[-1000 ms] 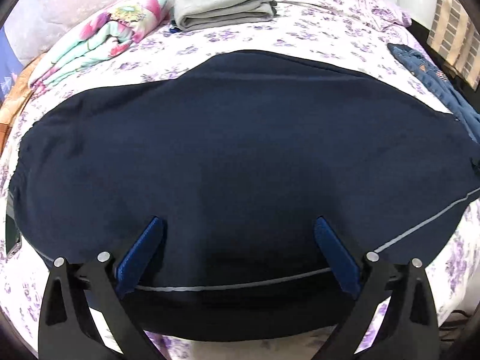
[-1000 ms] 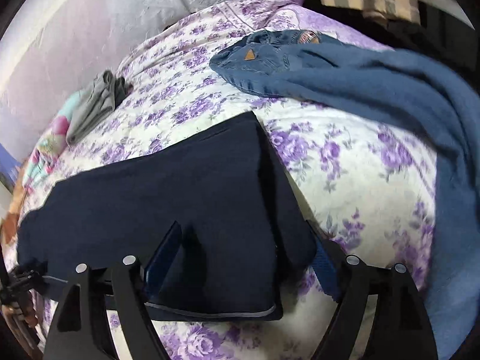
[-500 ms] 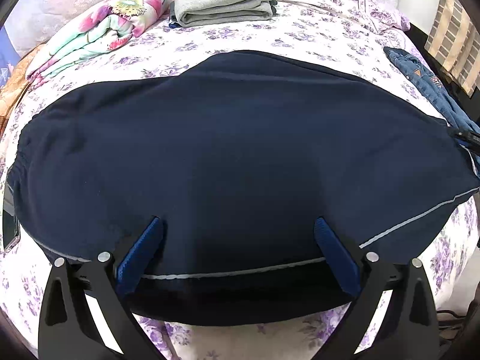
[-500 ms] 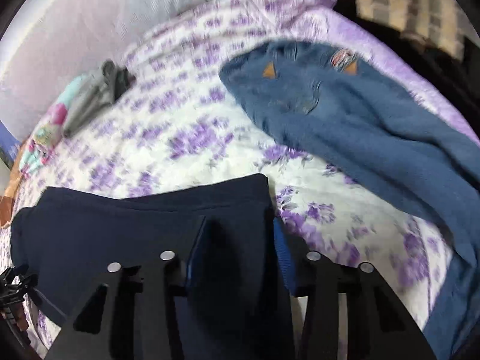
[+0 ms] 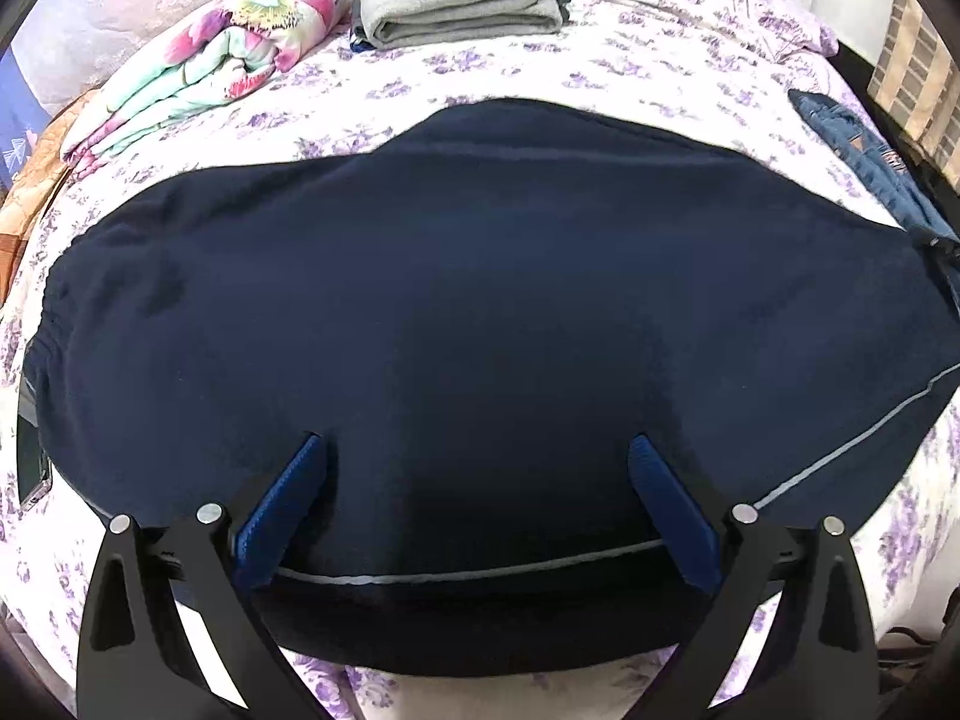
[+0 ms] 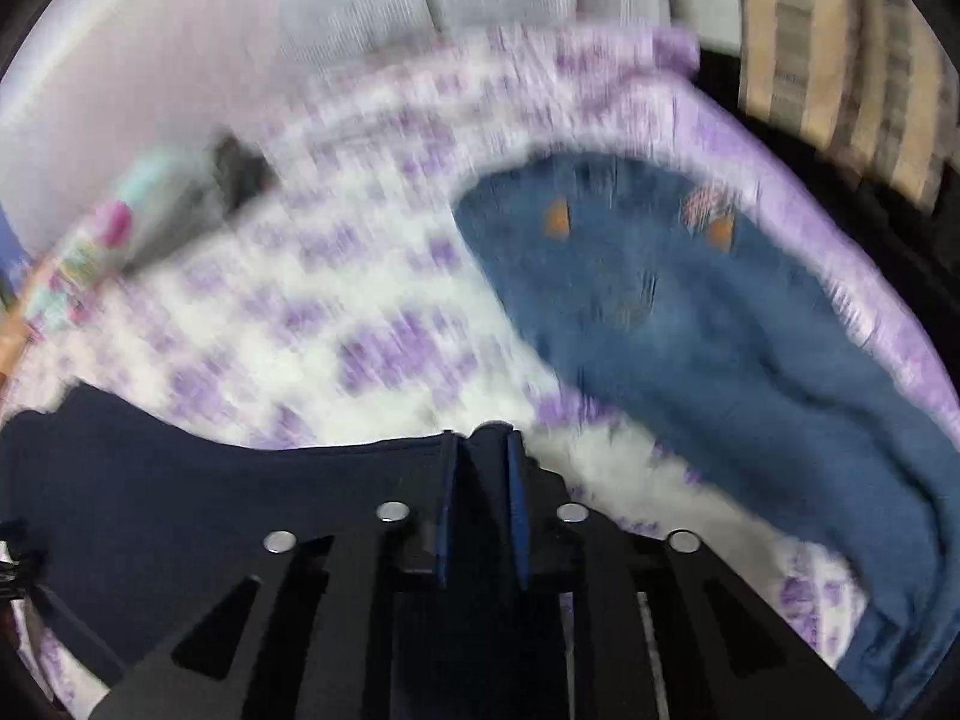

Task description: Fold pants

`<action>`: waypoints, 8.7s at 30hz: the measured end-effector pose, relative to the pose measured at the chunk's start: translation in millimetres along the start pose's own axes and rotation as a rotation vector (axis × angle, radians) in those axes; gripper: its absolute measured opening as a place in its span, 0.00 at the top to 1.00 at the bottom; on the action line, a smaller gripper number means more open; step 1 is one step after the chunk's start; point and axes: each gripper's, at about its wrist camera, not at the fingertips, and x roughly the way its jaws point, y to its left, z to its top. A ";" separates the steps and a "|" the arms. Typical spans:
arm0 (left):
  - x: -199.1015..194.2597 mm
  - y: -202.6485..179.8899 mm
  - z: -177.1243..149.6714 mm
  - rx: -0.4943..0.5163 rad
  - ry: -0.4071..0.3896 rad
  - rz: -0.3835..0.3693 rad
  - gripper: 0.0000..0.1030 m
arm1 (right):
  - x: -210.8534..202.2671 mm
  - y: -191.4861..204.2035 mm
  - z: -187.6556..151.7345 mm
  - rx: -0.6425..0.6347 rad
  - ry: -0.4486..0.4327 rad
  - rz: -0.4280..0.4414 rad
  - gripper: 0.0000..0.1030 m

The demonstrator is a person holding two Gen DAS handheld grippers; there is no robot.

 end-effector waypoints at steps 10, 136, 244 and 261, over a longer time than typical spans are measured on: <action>-6.5 0.5 -0.6 0.010 -0.009 -0.036 0.05 | -79.1 -36.0 -57.7 0.195 -0.017 0.101 0.27; 15.8 -9.3 23.8 -0.003 -0.021 -0.019 0.04 | -62.1 208.0 -90.5 -0.401 0.131 0.573 0.76; -16.1 57.9 9.3 -0.242 -0.067 -0.219 0.05 | -69.3 296.6 -19.8 -0.229 0.088 0.721 0.61; 0.8 9.8 16.6 -0.157 -0.027 -0.204 0.04 | -37.2 186.2 -25.3 -0.076 0.116 0.566 0.32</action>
